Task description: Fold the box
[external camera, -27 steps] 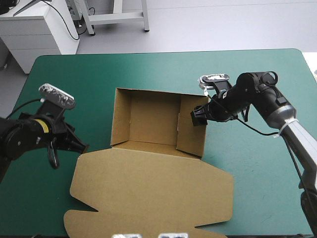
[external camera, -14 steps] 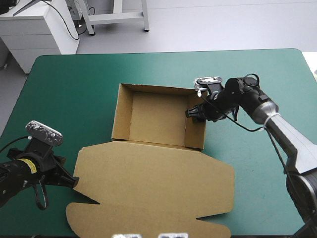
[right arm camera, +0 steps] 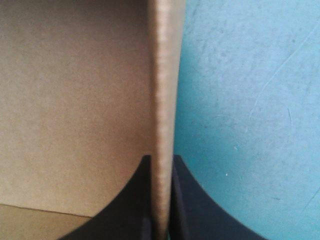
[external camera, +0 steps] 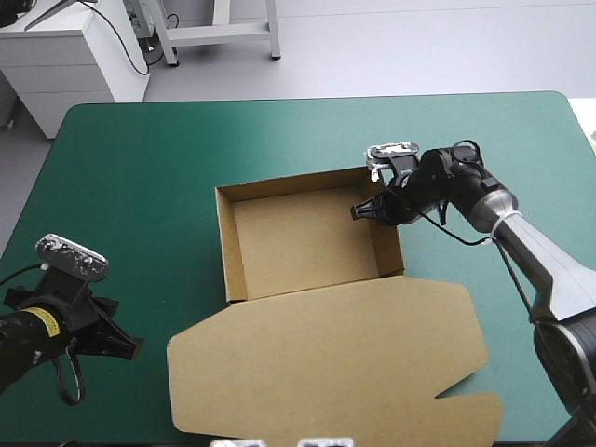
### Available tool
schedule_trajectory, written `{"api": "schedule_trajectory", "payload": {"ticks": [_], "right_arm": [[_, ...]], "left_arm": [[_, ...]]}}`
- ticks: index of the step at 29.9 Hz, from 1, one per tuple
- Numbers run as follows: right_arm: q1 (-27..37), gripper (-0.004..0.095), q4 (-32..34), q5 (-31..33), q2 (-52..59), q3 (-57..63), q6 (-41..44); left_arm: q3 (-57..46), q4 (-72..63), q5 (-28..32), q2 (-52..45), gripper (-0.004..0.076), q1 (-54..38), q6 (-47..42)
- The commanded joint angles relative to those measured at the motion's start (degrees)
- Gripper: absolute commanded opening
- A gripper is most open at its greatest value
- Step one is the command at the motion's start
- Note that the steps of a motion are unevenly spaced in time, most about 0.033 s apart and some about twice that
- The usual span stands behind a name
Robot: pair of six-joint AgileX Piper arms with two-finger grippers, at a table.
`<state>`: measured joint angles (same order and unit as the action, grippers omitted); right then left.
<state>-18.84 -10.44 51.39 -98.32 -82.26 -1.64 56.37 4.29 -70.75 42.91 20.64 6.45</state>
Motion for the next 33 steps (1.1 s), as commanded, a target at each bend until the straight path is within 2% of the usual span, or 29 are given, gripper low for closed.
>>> {"api": "schedule_trajectory", "payload": {"ticks": [1,7,9,12,14,19,26,33], "right_arm": [[0.3,-0.0018,2.2,-1.9,2.5,-2.7,-1.6],[0.5,-0.0018,8.6,-0.5,2.7,-9.9,-1.6],[0.5,-0.0018,13.8,0.0,2.7,-13.2,-0.4],[1.0,-0.0018,24.9,0.6,2.7,-16.9,2.7],[2.8,-0.0018,27.9,1.4,2.5,-18.8,3.2],[12.9,-0.0020,25.4,1.9,1.3,-21.3,2.7],[31.1,-0.0020,14.7,0.8,-3.6,-21.3,-0.3],[41.2,-0.0020,14.3,-2.4,-7.6,-21.4,0.0]], "left_arm": [[1.4,0.1,2.3,0.0,-0.0008,0.1,-0.7],[1.2,0.1,2.3,0.0,-0.0008,0.1,-0.7],[0.9,0.1,2.3,0.0,-0.0008,0.1,-0.7],[0.6,0.1,2.3,0.0,-0.0008,0.1,-0.7],[0.0,0.1,2.3,0.0,-0.0008,0.1,-0.7],[-1.1,0.1,2.2,0.0,-0.0008,0.1,-0.7],[-1.2,0.3,3.0,-0.1,-0.0008,0.1,-0.7],[-1.2,0.3,4.3,-0.1,-0.0008,0.1,-0.4]]}}
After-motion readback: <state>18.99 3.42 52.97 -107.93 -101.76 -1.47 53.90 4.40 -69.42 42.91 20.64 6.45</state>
